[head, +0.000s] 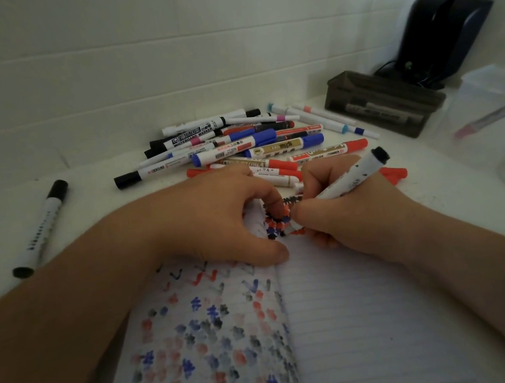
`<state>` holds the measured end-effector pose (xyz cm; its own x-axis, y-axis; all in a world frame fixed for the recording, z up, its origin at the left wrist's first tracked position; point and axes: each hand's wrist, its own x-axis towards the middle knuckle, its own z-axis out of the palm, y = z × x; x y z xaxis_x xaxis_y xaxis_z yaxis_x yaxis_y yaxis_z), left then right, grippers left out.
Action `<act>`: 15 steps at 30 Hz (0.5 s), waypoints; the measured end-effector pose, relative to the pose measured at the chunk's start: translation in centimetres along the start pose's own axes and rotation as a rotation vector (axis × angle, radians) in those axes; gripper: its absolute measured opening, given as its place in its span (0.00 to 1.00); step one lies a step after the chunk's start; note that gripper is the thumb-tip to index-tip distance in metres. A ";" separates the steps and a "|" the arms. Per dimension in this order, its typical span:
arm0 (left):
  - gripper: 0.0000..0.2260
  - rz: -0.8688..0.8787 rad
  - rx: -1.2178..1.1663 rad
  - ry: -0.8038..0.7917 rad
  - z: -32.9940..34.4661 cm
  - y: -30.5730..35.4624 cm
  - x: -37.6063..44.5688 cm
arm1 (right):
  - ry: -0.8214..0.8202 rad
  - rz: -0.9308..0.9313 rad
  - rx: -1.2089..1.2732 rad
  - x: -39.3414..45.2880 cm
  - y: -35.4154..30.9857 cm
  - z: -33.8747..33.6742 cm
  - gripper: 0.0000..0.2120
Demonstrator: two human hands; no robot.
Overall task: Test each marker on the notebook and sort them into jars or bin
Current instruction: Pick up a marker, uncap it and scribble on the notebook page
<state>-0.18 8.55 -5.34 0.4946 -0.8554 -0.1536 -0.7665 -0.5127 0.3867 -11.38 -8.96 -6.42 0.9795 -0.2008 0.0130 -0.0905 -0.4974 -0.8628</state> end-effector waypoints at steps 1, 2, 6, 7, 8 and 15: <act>0.24 0.001 0.002 -0.001 0.0 0.1 0.0 | -0.016 -0.005 -0.001 0.0 0.0 0.0 0.11; 0.24 0.001 0.008 -0.003 -0.1 0.1 -0.1 | -0.027 -0.007 0.004 0.0 0.0 -0.1 0.11; 0.21 0.011 -0.058 0.032 -0.5 0.1 -0.7 | -0.076 0.000 0.345 0.3 0.1 -1.3 0.12; 0.20 0.012 -0.126 0.072 -0.5 0.0 -0.8 | -0.089 -0.030 0.508 0.4 0.2 -1.9 0.12; 0.20 0.010 -0.190 0.122 -0.6 -0.2 -0.8 | -0.093 -0.062 0.635 0.6 0.4 -2.5 0.12; 0.11 0.036 -0.299 0.200 -0.3 -0.4 -0.6 | -0.096 -0.027 0.840 0.8 1.2 -4.4 0.08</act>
<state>-0.04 9.25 -5.17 0.5628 -0.8259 0.0342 -0.6457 -0.4134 0.6420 -11.45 -13.42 -5.17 0.9940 -0.1060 0.0284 0.0591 0.2995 -0.9523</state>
